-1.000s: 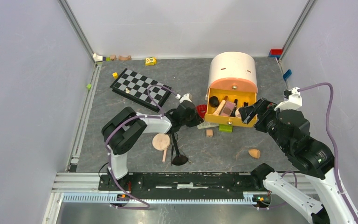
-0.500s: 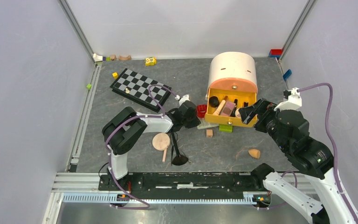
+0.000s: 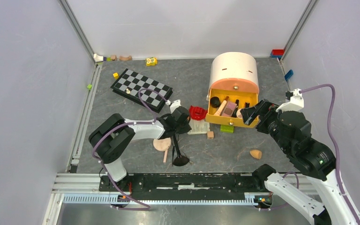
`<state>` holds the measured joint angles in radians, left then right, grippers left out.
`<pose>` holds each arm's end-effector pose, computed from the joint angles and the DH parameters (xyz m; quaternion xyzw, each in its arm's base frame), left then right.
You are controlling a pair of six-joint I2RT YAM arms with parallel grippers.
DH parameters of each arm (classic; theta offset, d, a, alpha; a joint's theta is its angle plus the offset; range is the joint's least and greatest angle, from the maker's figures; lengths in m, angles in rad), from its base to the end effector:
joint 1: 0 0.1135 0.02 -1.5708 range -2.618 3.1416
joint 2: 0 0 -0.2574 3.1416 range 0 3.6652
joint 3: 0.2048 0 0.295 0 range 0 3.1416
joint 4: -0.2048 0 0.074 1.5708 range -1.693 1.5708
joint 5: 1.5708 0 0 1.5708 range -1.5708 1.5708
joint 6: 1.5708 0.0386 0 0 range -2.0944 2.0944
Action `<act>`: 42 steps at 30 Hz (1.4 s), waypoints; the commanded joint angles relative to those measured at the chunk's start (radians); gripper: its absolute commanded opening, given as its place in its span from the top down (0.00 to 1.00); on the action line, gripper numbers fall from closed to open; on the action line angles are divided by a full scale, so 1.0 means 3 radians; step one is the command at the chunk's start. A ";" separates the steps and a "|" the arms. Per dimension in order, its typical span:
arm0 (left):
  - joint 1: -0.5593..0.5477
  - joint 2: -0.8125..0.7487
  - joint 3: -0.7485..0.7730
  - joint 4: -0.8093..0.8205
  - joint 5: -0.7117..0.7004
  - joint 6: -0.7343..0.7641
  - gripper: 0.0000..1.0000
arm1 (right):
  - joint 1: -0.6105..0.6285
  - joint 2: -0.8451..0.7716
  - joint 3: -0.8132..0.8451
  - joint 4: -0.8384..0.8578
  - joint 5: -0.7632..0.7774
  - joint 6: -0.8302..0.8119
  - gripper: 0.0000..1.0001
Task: Organize the makeup
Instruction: Move the makeup to the center of the board.
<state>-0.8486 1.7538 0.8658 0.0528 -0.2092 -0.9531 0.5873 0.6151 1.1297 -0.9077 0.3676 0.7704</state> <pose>0.2510 -0.2728 0.0975 -0.0860 0.9248 -0.2198 0.2984 0.1187 0.0623 0.4143 0.1758 0.8049 0.2246 0.5204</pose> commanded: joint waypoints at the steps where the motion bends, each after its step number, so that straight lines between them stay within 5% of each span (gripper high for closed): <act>1: 0.0036 -0.0023 -0.0393 -0.0892 -0.0270 0.0070 0.98 | 0.0006 -0.0041 -0.0035 0.0029 0.0059 0.0019 0.02; 10: 0.0042 -0.0577 -0.0614 -0.1149 -0.0468 0.0098 0.98 | 0.0006 -0.0088 -0.0134 0.0077 0.0043 -0.0062 0.02; 16: 0.0043 -0.1044 -0.0550 -0.1015 -0.0404 0.0369 0.97 | 0.0006 -0.0377 -0.0625 0.0788 -0.0606 -0.1061 0.02; 21: 0.0042 -0.1382 -0.0530 -0.0888 -0.0320 0.0482 0.89 | 0.0005 -0.0254 -0.0785 0.0872 -0.0800 -0.1229 0.03; 32: 0.0059 -0.1457 -0.0669 -0.0753 -0.0358 0.0511 0.88 | 0.0011 0.0209 -0.1086 0.1344 -0.1522 -0.1306 0.31; 42: 0.0213 -0.1212 -0.0567 -0.0589 -0.0159 0.0647 0.92 | 0.0267 0.0594 -0.1146 0.1543 -0.1424 -0.1252 0.37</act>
<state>-0.8055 1.3708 0.6678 -0.1860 -0.2779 -0.8143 0.6312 0.7643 0.7734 -0.5167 -0.0711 0.3965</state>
